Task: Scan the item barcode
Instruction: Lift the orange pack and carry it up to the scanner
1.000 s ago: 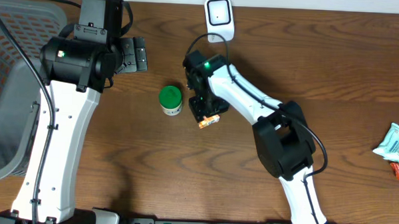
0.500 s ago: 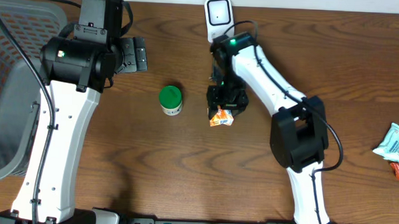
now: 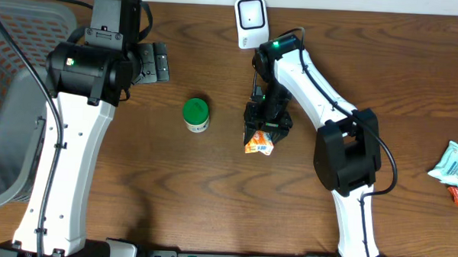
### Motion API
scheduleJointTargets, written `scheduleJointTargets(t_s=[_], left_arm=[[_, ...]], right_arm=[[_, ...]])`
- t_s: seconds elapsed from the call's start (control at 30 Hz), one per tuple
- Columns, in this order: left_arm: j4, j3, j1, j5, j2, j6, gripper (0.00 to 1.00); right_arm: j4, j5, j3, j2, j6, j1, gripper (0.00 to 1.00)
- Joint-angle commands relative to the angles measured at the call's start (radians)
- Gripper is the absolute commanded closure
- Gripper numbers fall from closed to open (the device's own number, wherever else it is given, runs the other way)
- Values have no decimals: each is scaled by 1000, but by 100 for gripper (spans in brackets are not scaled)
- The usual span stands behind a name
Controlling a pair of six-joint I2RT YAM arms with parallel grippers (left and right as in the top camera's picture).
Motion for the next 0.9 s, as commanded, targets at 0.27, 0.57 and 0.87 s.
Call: scheduleJointTargets(t_s=[0.27, 0.57, 0.87], left_arm=[[-3, 3, 5, -16, 3, 2, 2], [-4, 3, 5, -16, 3, 3, 2], [-3, 3, 5, -16, 3, 3, 2]], right_arm=[[253, 1, 11, 4, -36, -30, 60], [477, 72, 70, 4, -36, -106, 60], [741, 238, 196, 4, -37, -167, 64]])
